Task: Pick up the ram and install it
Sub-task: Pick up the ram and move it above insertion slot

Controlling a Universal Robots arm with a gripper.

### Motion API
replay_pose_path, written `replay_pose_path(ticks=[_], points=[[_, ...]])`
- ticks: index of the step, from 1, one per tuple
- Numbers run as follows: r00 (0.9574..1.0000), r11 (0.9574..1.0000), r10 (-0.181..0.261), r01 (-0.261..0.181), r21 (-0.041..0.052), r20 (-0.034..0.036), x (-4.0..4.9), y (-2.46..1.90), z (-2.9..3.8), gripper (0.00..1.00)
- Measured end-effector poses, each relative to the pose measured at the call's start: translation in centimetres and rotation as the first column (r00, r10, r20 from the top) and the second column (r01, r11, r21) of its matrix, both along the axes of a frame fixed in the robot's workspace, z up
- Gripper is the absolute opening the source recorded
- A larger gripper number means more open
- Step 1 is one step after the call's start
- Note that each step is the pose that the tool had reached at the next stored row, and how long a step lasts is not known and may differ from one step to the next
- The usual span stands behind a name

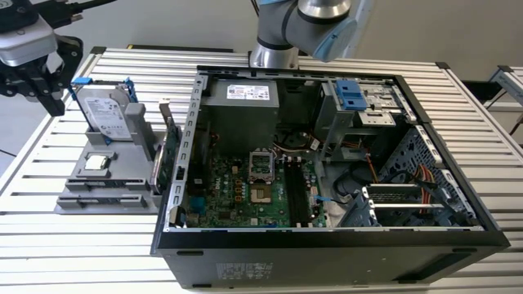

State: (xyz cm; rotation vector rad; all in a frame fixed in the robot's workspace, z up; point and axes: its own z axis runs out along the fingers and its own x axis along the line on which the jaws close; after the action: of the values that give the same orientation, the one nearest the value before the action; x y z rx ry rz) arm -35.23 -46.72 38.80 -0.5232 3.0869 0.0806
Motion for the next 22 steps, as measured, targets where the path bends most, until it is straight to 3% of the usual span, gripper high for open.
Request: replay_pose_path(ticks=[10, 22], points=[[0.9978, 0.9978, 0.066, -0.066, 0.0000, 0.0000, 0.00, 0.00, 0.00, 0.00], [0.9893, 0.9893, 0.146, -0.146, 0.0000, 0.0000, 0.00, 0.00, 0.00, 0.00]])
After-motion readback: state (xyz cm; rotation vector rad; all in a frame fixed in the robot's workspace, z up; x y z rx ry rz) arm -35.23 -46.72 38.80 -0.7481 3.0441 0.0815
